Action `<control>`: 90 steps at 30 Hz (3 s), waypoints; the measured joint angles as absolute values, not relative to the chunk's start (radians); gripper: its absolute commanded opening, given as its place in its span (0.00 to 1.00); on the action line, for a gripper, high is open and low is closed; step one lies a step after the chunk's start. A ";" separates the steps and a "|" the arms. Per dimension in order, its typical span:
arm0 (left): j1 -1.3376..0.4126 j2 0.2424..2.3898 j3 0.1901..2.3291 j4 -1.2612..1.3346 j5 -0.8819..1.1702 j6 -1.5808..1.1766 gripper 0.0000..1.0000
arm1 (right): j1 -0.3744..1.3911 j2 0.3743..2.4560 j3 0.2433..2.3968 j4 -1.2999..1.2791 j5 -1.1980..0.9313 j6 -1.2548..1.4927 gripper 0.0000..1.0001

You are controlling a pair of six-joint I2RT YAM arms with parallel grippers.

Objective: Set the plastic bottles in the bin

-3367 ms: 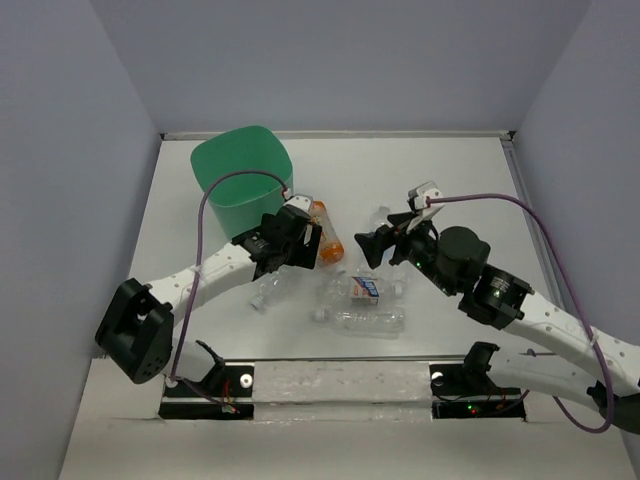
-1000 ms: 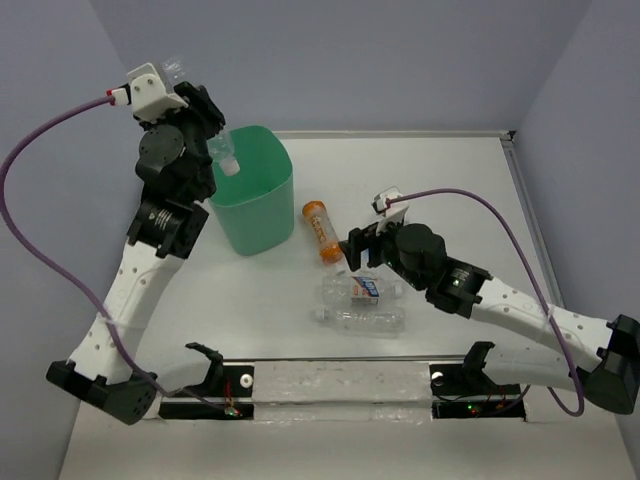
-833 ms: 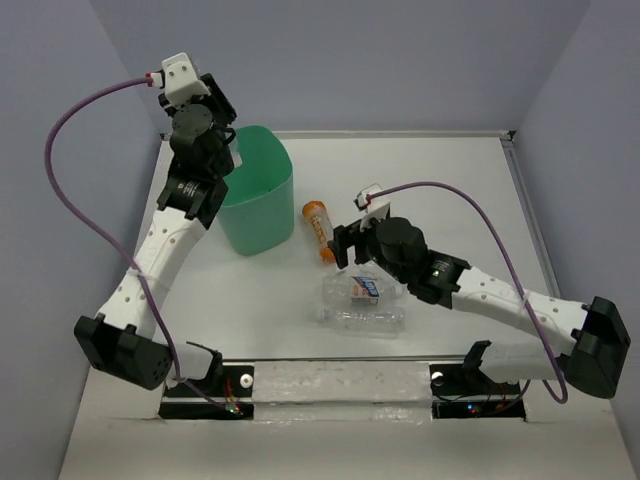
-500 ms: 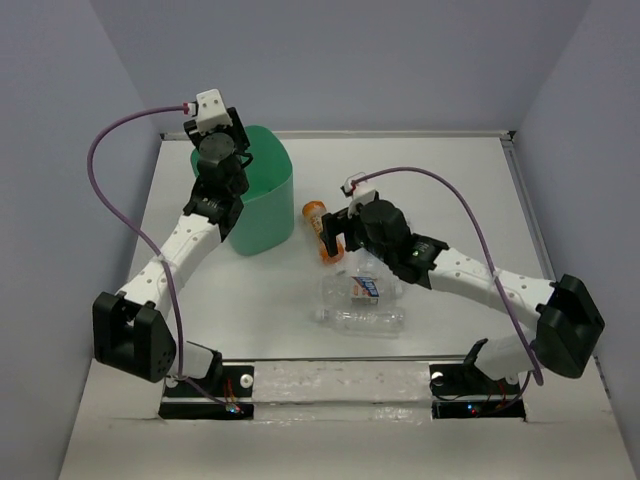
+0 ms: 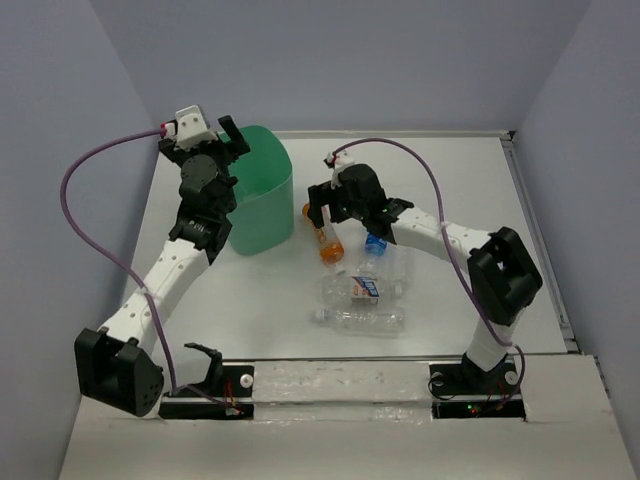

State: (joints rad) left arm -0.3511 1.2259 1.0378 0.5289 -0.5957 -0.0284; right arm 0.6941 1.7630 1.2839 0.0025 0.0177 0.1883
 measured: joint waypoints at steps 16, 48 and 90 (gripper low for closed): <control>-0.352 0.437 0.744 0.113 -0.196 -0.284 0.99 | 0.686 2.057 1.499 -0.087 0.023 0.207 0.88; -0.365 0.166 0.643 -0.097 -0.110 -0.299 0.99 | 0.660 2.023 1.652 -0.150 0.210 0.196 0.41; -0.372 0.148 0.643 -0.120 -0.159 -0.305 0.99 | 0.813 2.285 2.280 0.232 -0.087 0.116 0.99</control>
State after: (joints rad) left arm -0.3721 0.1478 0.6434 -0.1204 -0.1589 -0.3054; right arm 0.8131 2.2852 2.2799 0.2317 -0.0872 0.1158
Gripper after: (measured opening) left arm 0.990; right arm 0.993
